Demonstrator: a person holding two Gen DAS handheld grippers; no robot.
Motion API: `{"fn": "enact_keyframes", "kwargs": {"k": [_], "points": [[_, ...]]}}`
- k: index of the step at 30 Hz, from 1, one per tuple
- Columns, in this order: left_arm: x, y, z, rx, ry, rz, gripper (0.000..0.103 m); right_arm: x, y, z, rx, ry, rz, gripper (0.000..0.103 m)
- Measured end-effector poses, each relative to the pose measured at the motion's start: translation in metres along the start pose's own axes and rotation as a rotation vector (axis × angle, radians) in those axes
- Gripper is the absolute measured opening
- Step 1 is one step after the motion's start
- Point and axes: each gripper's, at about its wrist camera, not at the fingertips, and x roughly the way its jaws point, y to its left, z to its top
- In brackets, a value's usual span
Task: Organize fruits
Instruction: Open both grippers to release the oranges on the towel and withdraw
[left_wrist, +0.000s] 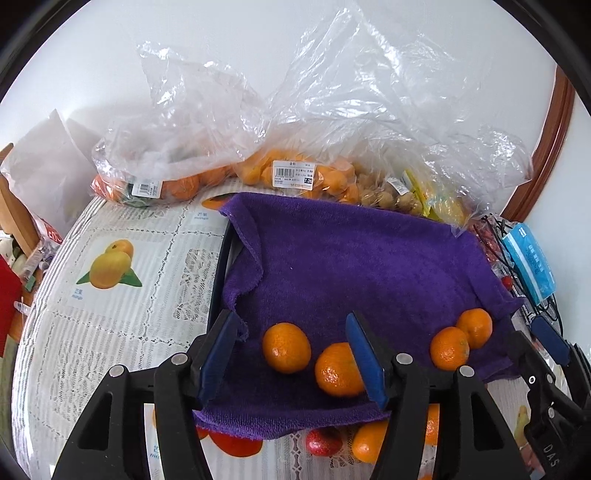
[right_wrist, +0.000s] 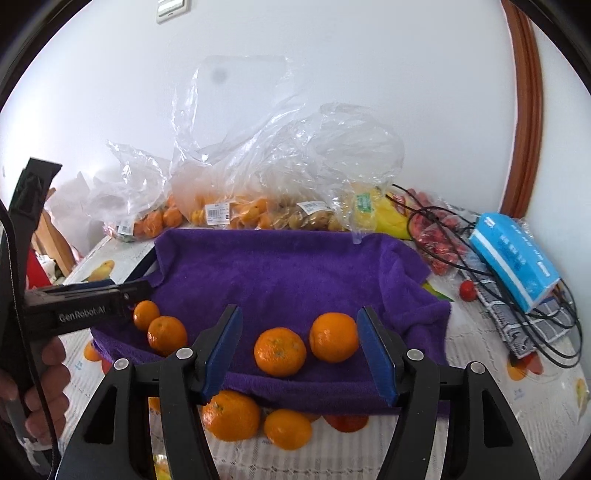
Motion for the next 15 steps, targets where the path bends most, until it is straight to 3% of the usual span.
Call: {"fn": "enact_keyframes", "kwargs": {"k": [8, 15], "points": [[-0.021, 0.022, -0.017, -0.043, 0.01, -0.019, 0.063, -0.023, -0.006, -0.015, 0.048, 0.043, 0.049, 0.064], [-0.041, 0.041, -0.041, -0.047, 0.022, 0.018, 0.063, -0.034, 0.0, -0.039, 0.029, 0.078, 0.054, 0.064]]}}
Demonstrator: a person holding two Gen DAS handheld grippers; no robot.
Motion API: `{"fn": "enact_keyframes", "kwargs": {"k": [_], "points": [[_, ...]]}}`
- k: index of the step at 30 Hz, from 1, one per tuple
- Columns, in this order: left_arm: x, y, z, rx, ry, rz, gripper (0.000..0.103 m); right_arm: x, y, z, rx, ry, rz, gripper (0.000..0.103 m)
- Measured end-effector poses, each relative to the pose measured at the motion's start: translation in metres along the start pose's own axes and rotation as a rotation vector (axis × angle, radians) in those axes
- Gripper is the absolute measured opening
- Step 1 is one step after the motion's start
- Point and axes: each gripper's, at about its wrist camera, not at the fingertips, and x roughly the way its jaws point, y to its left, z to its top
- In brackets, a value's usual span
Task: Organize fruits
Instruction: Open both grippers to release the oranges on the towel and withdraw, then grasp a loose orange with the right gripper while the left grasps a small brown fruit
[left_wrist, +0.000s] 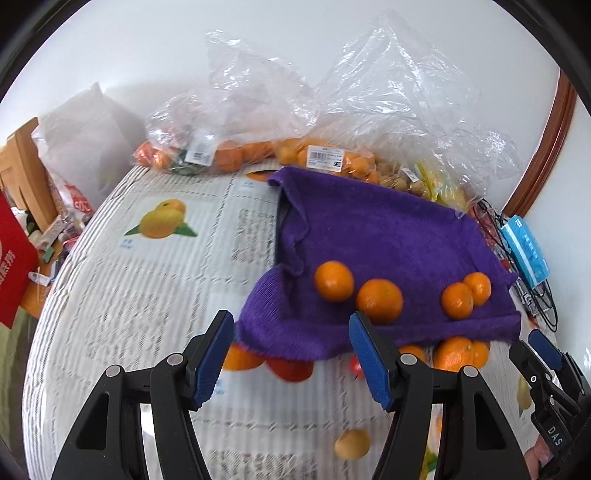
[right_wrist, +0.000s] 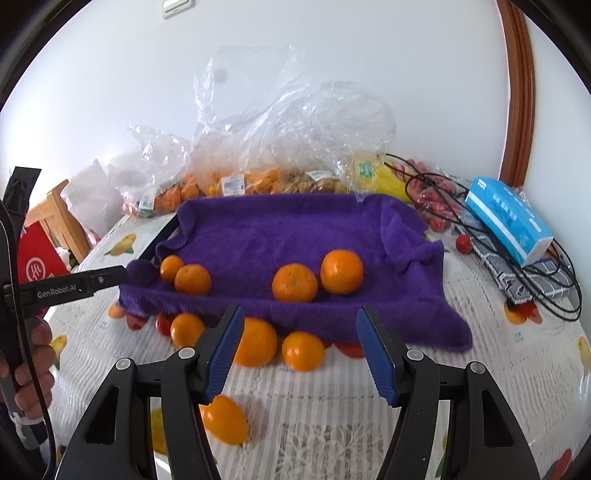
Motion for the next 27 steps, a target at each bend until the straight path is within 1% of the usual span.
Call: {"fn": "enact_keyframes", "kwargs": {"k": [2, 5, 7, 10, 12, 14, 17, 18, 20, 23, 27], "points": [[-0.006, 0.005, -0.006, -0.003, 0.004, 0.009, 0.063, 0.002, 0.0, -0.008, 0.01, 0.028, 0.006, 0.062], [-0.011, 0.012, -0.014, -0.013, 0.006, 0.018, 0.063, 0.003, 0.003, -0.021, 0.028, 0.069, 0.07, 0.06], [-0.011, 0.015, -0.019, -0.015, 0.017, 0.026, 0.063, 0.001, 0.011, -0.03, 0.007, 0.073, 0.099, 0.06], [-0.013, 0.018, -0.025, -0.02, 0.032, 0.02, 0.063, 0.002, 0.021, -0.04, -0.015, 0.093, 0.114, 0.059], [-0.015, 0.02, -0.029, -0.022, 0.036, 0.016, 0.063, 0.005, 0.028, -0.045, -0.03, 0.111, 0.128, 0.053], [-0.016, 0.02, -0.033, -0.018, 0.039, 0.018, 0.063, 0.009, 0.035, -0.05, -0.055, 0.129, 0.126, 0.05], [-0.02, 0.02, -0.039, -0.005, 0.046, 0.014, 0.063, 0.021, 0.042, -0.055, -0.083, 0.166, 0.102, 0.045], [-0.02, 0.019, -0.04, 0.003, 0.046, 0.012, 0.063, 0.025, 0.043, -0.057, -0.084, 0.188, 0.1, 0.035], [-0.021, 0.018, -0.044, 0.015, 0.05, 0.004, 0.063, 0.023, 0.043, -0.056, -0.087, 0.182, 0.096, 0.034], [-0.02, 0.013, -0.05, 0.01, 0.071, -0.039, 0.063, 0.01, 0.039, -0.055, -0.086, 0.142, 0.09, 0.034], [-0.017, 0.002, -0.06, 0.012, 0.089, -0.096, 0.063, -0.004, 0.025, -0.054, -0.051, 0.123, 0.069, 0.034]]}}
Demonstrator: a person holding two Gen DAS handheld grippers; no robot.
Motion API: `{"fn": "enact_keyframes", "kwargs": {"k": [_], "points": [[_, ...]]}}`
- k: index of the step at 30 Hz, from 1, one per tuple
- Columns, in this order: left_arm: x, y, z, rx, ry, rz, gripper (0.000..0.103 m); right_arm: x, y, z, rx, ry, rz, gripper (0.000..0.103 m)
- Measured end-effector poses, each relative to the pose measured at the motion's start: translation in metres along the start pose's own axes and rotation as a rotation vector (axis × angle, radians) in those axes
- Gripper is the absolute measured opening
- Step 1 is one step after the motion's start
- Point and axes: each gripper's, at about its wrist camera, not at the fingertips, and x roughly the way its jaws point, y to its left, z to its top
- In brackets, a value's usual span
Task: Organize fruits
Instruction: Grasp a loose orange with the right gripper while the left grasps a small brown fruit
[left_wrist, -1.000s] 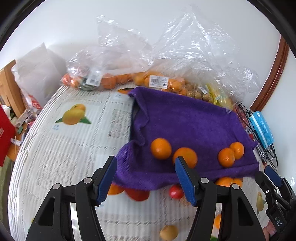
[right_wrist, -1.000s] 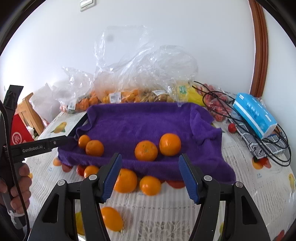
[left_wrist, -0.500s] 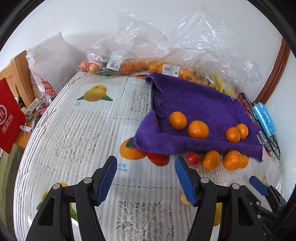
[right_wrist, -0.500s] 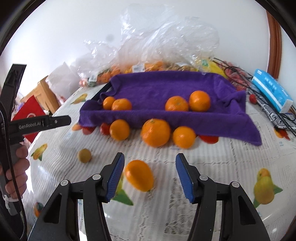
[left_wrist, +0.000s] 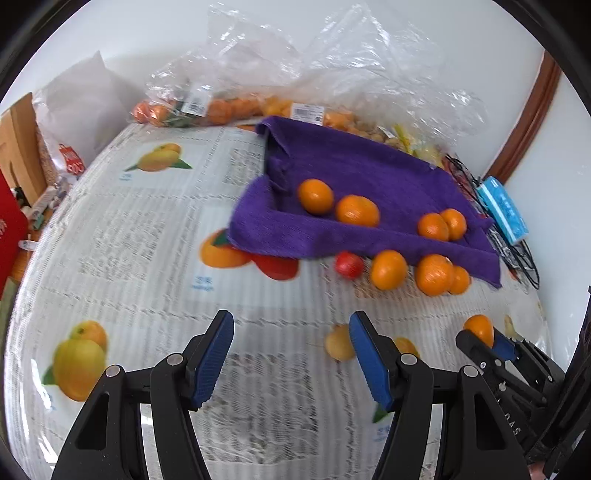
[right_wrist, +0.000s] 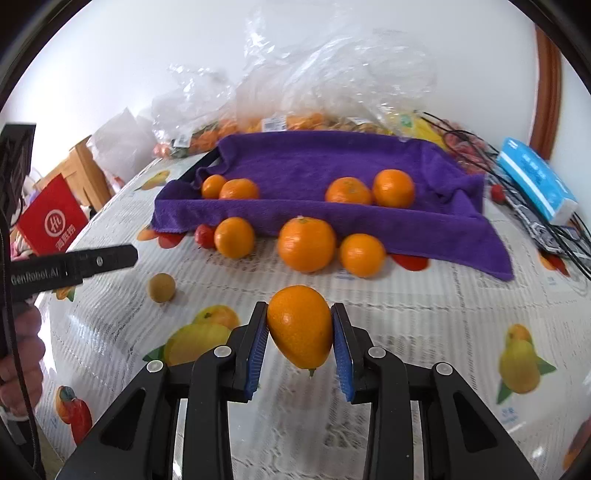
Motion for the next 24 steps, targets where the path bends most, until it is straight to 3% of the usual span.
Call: {"fn": "enact_keyframes", "kwargs": {"k": [6, 14, 24], "points": [[0.016, -0.023, -0.016, 0.031, 0.036, -0.037, 0.059, -0.022, -0.024, -0.013, 0.041, -0.017, -0.056, 0.034], [0.025, -0.042, -0.021, 0.092, -0.006, 0.021, 0.025, -0.029, -0.04, -0.025, 0.083, -0.014, -0.081, 0.034], [0.022, -0.041, -0.022, 0.099, -0.01, 0.021, 0.025, -0.022, -0.044, -0.029, 0.11, -0.005, -0.07, 0.034]]}}
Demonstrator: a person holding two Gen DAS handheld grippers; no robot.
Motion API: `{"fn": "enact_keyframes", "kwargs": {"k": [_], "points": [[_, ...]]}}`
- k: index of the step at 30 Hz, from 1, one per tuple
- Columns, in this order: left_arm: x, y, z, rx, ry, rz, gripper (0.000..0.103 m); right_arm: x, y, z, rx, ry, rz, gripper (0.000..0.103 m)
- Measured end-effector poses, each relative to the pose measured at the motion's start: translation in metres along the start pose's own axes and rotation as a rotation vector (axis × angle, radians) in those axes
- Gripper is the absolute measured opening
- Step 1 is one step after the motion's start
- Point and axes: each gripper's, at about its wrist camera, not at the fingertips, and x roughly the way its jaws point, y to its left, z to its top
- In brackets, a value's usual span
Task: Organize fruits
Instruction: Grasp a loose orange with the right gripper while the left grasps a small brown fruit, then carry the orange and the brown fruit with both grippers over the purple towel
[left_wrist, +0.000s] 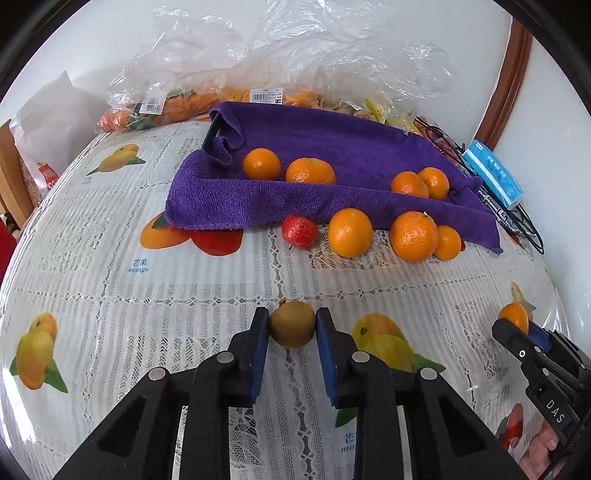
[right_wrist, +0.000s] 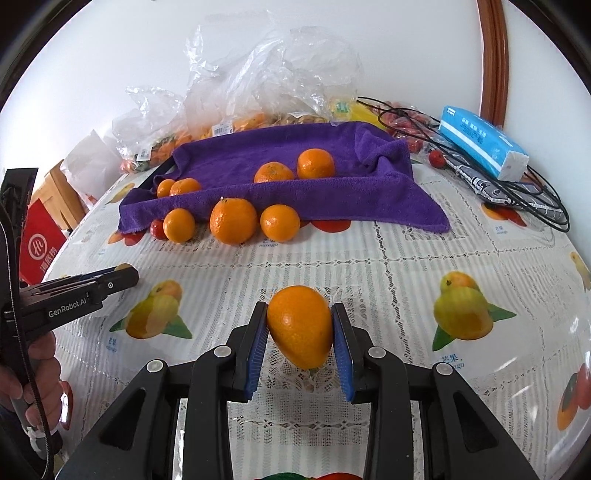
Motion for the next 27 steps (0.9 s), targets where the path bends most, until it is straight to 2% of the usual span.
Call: {"fn": "enact_keyframes", "kwargs": {"k": [4, 12, 27], "points": [[-0.002, 0.003, 0.002, -0.028, 0.002, -0.016, 0.025, -0.001, 0.0, 0.0, -0.003, -0.008, -0.007, 0.034], [-0.016, -0.001, 0.01, -0.016, -0.03, -0.024, 0.025, -0.009, -0.004, 0.008, 0.002, -0.04, -0.017, 0.034], [-0.034, 0.001, 0.053, -0.014, -0.106, -0.025, 0.025, -0.011, 0.005, 0.058, -0.013, -0.12, -0.019, 0.034]]}}
